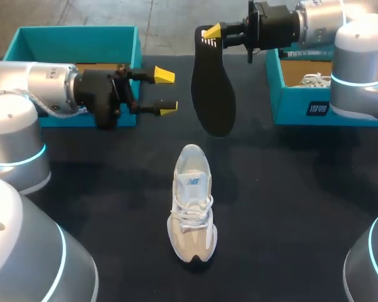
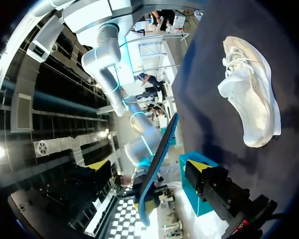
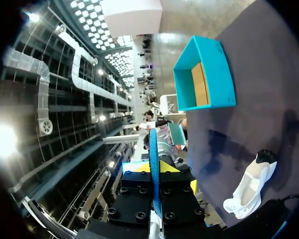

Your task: Take the shoe out of the shoebox, open the shoe tongue, remove and reinsert the insole, then place the shoe into the shoebox

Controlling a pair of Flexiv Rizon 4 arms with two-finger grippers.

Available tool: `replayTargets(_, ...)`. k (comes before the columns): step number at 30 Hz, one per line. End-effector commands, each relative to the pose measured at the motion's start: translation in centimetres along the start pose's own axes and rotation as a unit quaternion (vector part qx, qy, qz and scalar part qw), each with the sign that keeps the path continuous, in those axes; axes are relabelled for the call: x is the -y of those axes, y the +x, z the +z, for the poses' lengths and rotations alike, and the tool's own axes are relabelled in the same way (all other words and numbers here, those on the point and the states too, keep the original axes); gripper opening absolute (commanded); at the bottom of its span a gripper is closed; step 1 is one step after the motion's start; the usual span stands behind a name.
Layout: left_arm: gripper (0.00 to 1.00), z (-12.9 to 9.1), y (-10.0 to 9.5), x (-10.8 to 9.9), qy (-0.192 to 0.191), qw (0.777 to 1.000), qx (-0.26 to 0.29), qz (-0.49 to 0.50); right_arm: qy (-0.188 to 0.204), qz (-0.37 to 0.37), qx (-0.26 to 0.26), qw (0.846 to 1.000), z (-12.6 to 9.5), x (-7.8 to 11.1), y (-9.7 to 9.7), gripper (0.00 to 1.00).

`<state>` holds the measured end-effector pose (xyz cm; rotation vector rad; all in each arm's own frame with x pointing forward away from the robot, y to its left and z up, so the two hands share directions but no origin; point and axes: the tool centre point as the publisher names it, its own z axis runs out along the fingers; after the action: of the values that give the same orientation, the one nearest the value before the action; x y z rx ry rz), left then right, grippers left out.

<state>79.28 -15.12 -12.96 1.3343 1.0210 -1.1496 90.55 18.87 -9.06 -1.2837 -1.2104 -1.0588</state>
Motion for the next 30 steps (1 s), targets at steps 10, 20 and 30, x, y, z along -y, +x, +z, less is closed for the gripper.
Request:
replayTargets(10,1.00,3.0,0.2,-0.1,0.001,1.000,0.011,0.016,-0.001,0.000,0.000,1.000,0.1,0.0,0.0,0.00)
replayTargets(20,1.00,4.7,0.1,-0.2,-0.005,0.999,0.022,0.026,-0.001,0.000,0.000,1.000,0.1,0.0,0.0,0.00)
replayTargets(30,0.40,5.5,-0.6,-0.5,-0.007,0.999,0.028,0.034,-0.001,0.000,0.000,1.000,0.1,0.0,0.0,0.00)
